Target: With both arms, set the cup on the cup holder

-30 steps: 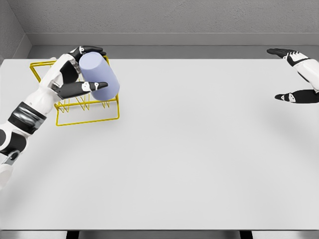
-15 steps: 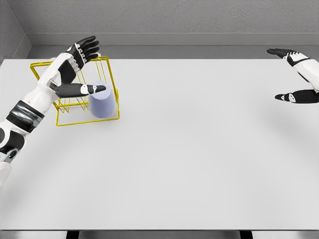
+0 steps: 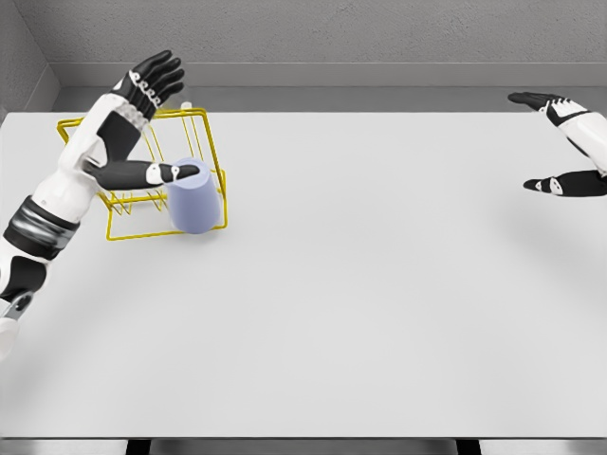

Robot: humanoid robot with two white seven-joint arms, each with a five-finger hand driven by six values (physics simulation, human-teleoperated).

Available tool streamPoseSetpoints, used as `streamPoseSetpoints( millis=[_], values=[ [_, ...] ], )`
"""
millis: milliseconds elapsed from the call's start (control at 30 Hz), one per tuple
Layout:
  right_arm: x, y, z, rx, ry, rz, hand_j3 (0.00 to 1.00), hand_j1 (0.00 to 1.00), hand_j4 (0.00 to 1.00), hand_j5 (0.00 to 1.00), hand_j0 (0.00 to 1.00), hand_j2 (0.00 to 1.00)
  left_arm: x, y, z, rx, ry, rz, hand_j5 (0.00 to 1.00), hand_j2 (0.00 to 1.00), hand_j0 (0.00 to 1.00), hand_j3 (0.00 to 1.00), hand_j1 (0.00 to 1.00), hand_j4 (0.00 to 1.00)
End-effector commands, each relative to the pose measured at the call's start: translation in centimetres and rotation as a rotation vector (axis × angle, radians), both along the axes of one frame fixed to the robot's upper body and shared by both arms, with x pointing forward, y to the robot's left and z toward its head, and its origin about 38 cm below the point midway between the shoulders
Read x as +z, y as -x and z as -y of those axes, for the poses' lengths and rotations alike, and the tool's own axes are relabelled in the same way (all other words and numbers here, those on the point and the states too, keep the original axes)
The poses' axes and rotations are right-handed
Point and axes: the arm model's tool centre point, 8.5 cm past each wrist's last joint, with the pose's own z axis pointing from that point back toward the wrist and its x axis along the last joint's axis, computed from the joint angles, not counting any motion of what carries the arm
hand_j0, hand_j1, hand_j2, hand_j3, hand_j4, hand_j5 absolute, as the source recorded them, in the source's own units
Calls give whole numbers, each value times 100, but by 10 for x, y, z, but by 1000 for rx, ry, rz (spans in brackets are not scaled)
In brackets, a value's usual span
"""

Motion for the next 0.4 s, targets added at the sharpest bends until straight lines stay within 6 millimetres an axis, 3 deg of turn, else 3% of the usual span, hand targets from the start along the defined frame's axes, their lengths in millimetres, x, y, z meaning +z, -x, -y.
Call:
streamPoseSetpoints(
  millis=[0,100,367],
  values=[
    [1,0,0,1,-7,1,100,100,100,100,100,100,8,6,-7,-11,17,75,100,100,100,100,100,100],
    [0,0,0,0,-8,-1,100,100,100,100,100,100,-5,25,-29,-3,-28,97,100,100,100,100,100,100],
    [0,0,1,-1,-8,-2,100,100,100,100,100,100,13,35,-95,95,-215,82,100,100,100,100,100,100]
  ],
)
